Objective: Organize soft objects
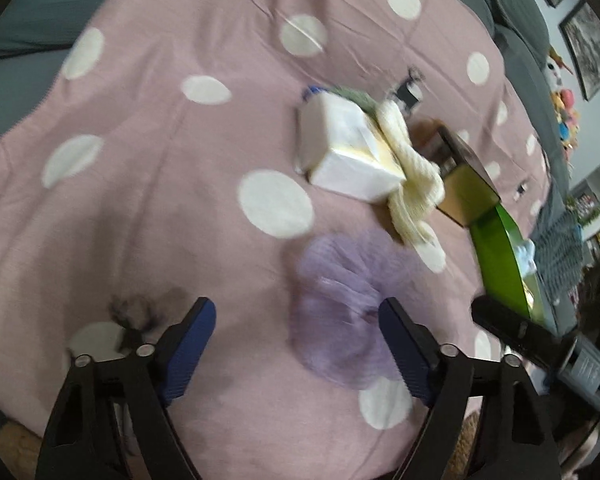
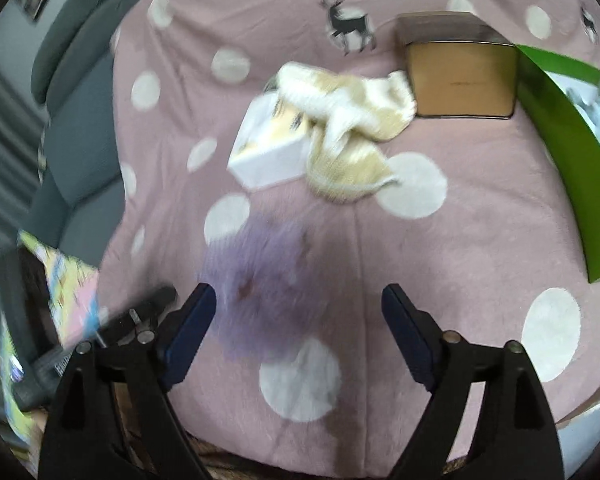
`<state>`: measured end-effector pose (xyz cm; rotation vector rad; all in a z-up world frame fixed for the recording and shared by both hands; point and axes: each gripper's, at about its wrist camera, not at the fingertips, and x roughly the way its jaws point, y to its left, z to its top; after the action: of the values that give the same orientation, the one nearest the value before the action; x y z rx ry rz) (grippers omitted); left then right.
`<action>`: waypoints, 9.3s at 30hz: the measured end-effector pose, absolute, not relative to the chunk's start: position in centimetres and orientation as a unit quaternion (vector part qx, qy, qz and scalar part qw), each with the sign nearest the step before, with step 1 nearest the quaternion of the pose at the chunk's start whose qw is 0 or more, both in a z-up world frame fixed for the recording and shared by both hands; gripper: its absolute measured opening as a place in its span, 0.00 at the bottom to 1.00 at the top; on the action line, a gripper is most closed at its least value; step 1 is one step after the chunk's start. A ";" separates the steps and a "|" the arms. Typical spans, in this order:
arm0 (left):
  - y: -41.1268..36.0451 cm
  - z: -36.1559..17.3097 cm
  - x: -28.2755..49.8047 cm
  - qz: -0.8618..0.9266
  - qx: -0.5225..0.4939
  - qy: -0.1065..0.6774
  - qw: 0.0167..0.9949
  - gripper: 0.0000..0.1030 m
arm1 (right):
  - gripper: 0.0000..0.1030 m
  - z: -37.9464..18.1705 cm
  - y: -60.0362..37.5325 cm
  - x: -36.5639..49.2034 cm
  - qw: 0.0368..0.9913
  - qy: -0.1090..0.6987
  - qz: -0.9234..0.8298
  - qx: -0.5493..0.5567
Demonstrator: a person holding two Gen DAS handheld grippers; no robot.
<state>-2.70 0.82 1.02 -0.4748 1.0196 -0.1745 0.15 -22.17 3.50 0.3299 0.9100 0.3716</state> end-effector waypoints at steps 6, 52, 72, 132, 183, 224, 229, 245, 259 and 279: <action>-1.4 -0.7 -2.2 -0.114 -0.218 0.513 0.822 0.61 | 0.80 1.3 -20.7 3.0 0.834 0.454 0.229 0.216; -18.0 13.4 -0.3 -0.298 -0.029 0.346 0.889 0.19 | 0.31 11.0 -31.2 -0.7 0.899 0.283 0.184 0.280; -32.9 12.1 9.2 -0.444 -0.016 0.321 0.836 0.19 | 0.32 10.8 -45.6 2.9 0.919 0.196 0.026 0.341; -10.2 10.3 2.4 -0.224 -0.108 0.398 0.883 0.94 | 0.99 10.1 -44.1 -5.4 0.922 0.210 -0.101 0.308; 4.3 3.8 -5.3 -0.083 -0.212 0.443 0.867 0.94 | 0.08 4.0 -17.7 2.2 0.867 0.431 0.191 0.161; -6.5 0.4 -4.1 -0.212 -0.149 0.508 0.822 0.40 | 0.40 -1.4 -19.7 -0.1 0.804 0.485 0.227 0.258; -5.8 2.8 -5.5 -0.206 -0.143 0.480 0.840 0.39 | 0.38 0.5 -19.1 -1.2 0.816 0.459 0.245 0.253; -6.3 10.7 -8.1 -0.197 -0.099 0.387 0.895 0.39 | 0.40 8.6 -19.0 -4.8 0.858 0.355 0.288 0.234; -12.7 14.5 -6.7 -0.258 -0.054 0.343 0.901 0.39 | 0.40 12.3 -25.4 -5.6 0.893 0.287 0.245 0.245; -29.3 14.3 0.8 -0.438 -0.003 0.320 0.840 0.39 | 0.41 12.8 -41.1 -3.3 0.929 0.213 0.043 0.301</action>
<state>0.78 -29.35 14.31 -0.0065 0.6768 -0.9264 -3.34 -41.13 12.80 0.6159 0.4369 0.0878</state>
